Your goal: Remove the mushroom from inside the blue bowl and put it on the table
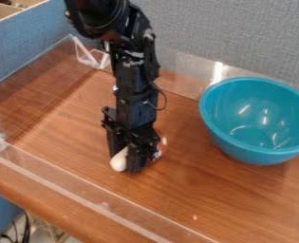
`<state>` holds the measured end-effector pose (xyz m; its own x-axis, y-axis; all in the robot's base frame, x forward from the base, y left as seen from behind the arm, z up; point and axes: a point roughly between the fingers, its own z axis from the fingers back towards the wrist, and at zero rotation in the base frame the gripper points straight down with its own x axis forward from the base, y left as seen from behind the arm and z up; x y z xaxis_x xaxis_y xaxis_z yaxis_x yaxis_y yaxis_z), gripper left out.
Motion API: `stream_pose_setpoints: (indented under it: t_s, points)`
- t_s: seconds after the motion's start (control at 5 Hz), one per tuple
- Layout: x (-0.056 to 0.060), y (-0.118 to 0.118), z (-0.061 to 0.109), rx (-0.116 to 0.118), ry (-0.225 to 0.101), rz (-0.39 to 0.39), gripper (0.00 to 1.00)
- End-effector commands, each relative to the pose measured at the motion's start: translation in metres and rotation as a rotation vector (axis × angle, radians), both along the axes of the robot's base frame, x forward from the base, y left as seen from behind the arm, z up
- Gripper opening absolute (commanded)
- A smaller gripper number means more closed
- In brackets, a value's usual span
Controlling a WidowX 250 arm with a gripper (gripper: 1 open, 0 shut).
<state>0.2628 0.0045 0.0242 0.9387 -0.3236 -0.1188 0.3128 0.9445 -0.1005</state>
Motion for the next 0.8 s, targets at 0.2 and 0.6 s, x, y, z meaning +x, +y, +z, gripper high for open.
stream_pose_setpoints:
  t_s: [0.2,0.6]
  points:
    - [0.0040,0.0059,0.0244,0.000,-0.085,0.025,1.00]
    - [0.0033,0.0076,0.0278,0.003,-0.100,0.035,1.00]
